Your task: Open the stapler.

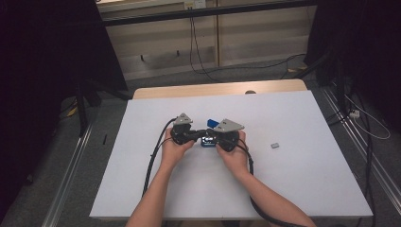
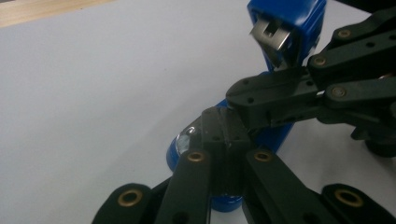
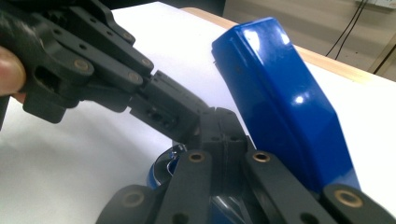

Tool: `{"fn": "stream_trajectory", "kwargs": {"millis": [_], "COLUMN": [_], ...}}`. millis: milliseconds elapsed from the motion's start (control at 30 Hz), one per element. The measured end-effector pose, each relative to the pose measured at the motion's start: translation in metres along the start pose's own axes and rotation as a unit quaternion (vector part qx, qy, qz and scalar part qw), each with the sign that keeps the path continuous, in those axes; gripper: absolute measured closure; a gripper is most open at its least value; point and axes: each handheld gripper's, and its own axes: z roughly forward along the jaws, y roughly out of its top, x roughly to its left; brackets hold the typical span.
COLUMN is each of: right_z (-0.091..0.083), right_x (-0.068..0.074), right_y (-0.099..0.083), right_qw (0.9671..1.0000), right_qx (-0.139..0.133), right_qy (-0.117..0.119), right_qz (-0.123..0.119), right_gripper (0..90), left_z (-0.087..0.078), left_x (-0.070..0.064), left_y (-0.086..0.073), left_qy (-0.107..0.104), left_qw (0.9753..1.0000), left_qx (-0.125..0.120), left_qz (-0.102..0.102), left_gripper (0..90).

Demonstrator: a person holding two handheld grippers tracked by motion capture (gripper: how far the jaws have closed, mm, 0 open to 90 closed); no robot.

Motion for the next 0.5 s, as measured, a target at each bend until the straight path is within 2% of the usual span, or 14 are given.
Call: {"fn": "stream_trajectory", "kwargs": {"millis": [133, 233, 333, 500], "right_z": [-0.0014, -0.0037, -0.0065, -0.0087], "right_x": [-0.0002, -0.0013, -0.0031, -0.0005], "right_y": [0.0014, 0.0031, 0.0047, 0.0045], "right_qw": [0.9999, 0.9999, 0.9999, 0.9995], "right_qx": [0.003, 0.002, 0.003, 0.004], "right_qy": [-0.006, -0.011, -0.015, -0.029], "right_qz": [-0.008, 0.002, 0.002, -0.014], "right_gripper": [90.0, 90.0, 90.0, 90.0], "left_z": [0.0, -0.0001, -0.0001, -0.0003], "left_x": [0.0009, 0.0019, 0.0022, 0.0024], "left_y": [-0.0011, -0.0023, -0.0031, -0.0034], "left_qy": [-0.004, -0.005, -0.008, -0.008], "left_qw": [1.0, 1.0, 0.9999, 0.9999], "left_qx": [-0.004, -0.008, -0.011, -0.012], "left_qz": [-0.002, -0.001, 0.001, 0.001], "left_gripper": [90.0, 90.0, 90.0, 90.0]}}
